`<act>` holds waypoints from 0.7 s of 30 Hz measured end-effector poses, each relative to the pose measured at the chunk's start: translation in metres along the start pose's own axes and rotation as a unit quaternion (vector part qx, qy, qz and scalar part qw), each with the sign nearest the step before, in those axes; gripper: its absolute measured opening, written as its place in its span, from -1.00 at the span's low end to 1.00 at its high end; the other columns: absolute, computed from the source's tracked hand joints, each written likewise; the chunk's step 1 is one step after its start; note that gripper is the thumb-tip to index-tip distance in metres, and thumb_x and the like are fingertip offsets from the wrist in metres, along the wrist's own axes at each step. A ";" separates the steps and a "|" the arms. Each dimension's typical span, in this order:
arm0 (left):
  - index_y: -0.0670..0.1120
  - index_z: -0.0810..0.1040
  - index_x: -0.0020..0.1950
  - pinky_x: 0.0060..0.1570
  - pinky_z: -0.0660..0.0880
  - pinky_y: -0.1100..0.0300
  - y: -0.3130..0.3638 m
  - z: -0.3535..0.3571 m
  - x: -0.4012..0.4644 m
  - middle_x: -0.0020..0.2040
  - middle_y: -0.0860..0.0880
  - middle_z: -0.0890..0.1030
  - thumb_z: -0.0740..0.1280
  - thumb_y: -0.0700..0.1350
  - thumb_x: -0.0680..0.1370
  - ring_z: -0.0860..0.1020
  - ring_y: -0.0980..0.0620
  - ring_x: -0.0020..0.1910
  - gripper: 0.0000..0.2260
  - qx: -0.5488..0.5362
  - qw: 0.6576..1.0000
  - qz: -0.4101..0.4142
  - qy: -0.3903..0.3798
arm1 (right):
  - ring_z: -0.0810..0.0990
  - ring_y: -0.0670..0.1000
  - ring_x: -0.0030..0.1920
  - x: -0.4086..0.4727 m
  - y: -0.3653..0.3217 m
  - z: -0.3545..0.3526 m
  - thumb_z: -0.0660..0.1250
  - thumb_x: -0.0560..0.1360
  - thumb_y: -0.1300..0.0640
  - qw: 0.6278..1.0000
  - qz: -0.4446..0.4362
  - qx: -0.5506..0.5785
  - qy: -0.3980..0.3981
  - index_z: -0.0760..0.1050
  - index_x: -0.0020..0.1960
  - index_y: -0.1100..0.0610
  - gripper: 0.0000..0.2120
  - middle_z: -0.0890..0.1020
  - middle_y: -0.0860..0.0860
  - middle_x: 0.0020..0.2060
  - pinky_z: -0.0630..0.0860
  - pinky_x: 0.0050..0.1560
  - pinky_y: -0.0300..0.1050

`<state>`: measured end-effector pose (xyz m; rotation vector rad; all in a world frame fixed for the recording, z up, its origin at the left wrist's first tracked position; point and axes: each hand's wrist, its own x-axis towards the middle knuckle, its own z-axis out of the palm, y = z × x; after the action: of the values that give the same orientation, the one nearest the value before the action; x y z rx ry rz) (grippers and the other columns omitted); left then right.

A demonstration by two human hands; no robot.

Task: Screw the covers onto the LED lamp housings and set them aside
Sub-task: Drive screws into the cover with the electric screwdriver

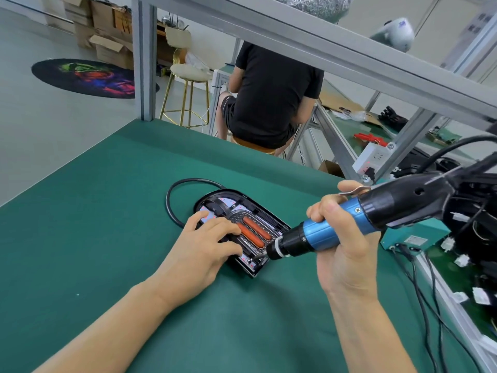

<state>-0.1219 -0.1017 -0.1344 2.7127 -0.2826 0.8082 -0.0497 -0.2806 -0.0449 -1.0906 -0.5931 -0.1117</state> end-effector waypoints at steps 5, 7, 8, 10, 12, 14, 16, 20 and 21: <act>0.02 0.65 -0.14 0.27 0.19 -0.04 0.000 0.000 0.000 0.05 0.00 0.62 0.50 -0.29 0.37 0.60 -0.01 0.04 -0.78 0.010 1.000 0.004 0.001 | 0.47 -0.01 -0.36 0.003 -0.002 0.006 0.33 0.36 0.36 0.999 0.018 -0.002 -0.035 0.44 -0.02 0.04 -0.70 0.49 -0.04 -0.40 0.50 -0.19 -0.18; 0.01 0.65 -0.16 0.25 0.20 -0.03 0.001 0.001 0.000 0.04 0.01 0.62 0.51 -0.30 0.36 0.60 0.00 0.03 -0.78 0.014 1.000 0.008 0.004 | 0.46 0.00 -0.35 0.003 -0.001 0.010 0.40 0.31 0.29 0.998 0.029 -0.001 -0.055 0.46 -0.02 0.03 -0.69 0.49 -0.03 -0.39 0.49 -0.20 -0.18; 0.00 0.65 -0.17 0.24 0.21 -0.03 0.001 0.000 0.000 0.03 0.01 0.63 0.51 -0.30 0.35 0.61 0.00 0.02 -0.78 0.014 1.000 0.009 0.005 | 0.46 0.00 -0.35 0.004 0.000 0.012 0.41 0.29 0.25 0.997 0.033 -0.002 -0.064 0.46 -0.02 0.05 -0.70 0.49 -0.02 -0.39 0.48 -0.21 -0.18; 0.00 0.66 -0.17 0.22 0.23 -0.02 0.001 0.001 0.000 0.03 0.00 0.63 0.53 -0.29 0.33 0.61 0.00 0.02 -0.79 0.013 1.000 0.011 0.004 | 0.46 0.01 -0.34 0.005 0.000 0.015 0.40 0.29 0.22 0.996 0.037 -0.009 -0.077 0.45 0.00 0.07 -0.69 0.49 0.00 -0.38 0.48 -0.21 -0.17; -0.01 0.65 -0.17 0.20 0.24 0.01 0.000 0.000 0.000 0.04 0.00 0.63 0.54 -0.27 0.33 0.61 0.00 0.03 -0.80 0.014 1.000 0.011 -0.002 | 0.46 0.01 -0.34 0.005 0.000 0.016 0.40 0.29 0.22 0.996 0.035 -0.015 -0.084 0.47 0.00 0.05 -0.71 0.49 0.02 -0.37 0.48 -0.21 -0.18; -0.01 0.64 -0.18 0.17 0.27 0.05 0.000 0.001 -0.001 0.04 0.00 0.63 0.55 -0.25 0.33 0.61 -0.01 0.04 -0.81 0.018 1.000 0.010 -0.003 | 0.47 0.01 -0.34 0.005 0.001 0.017 0.40 0.28 0.21 0.996 0.032 -0.015 -0.082 0.53 -0.06 -0.01 -0.74 0.49 0.03 -0.34 0.48 -0.21 -0.18; -0.02 0.64 -0.19 0.13 0.29 0.09 0.000 0.001 0.000 0.05 0.01 0.64 0.52 -0.22 0.35 0.62 -0.01 0.03 -0.86 0.024 1.000 0.020 0.000 | 0.47 0.00 -0.34 0.005 0.001 0.017 0.41 0.28 0.21 0.996 0.033 -0.009 -0.083 0.54 -0.04 -0.03 -0.72 0.50 0.01 -0.36 0.49 -0.21 -0.18; -0.01 0.63 -0.20 0.11 0.31 0.13 0.002 0.000 0.001 0.08 0.03 0.64 0.26 -0.09 0.47 0.61 0.00 0.03 -0.85 0.032 0.999 0.033 0.014 | 0.48 0.00 -0.31 0.004 0.000 0.018 0.41 0.28 0.19 0.996 0.026 -0.019 -0.085 0.57 -0.11 -0.15 -0.71 0.51 -0.02 -0.38 0.49 -0.17 -0.18; -0.01 0.63 -0.21 0.10 0.31 0.13 0.003 0.000 0.001 0.09 0.03 0.64 0.20 -0.07 0.48 0.62 0.00 0.03 -0.79 0.035 0.999 0.033 0.014 | 0.48 0.00 -0.30 0.004 -0.001 0.018 0.41 0.29 0.18 0.995 0.022 -0.027 -0.090 0.57 -0.14 -0.17 -0.73 0.51 -0.04 -0.38 0.48 -0.14 -0.17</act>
<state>-0.1220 -0.1044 -0.1332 2.7679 -0.3460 0.8908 -0.0536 -0.2645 -0.0360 -1.1726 -0.7301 0.0084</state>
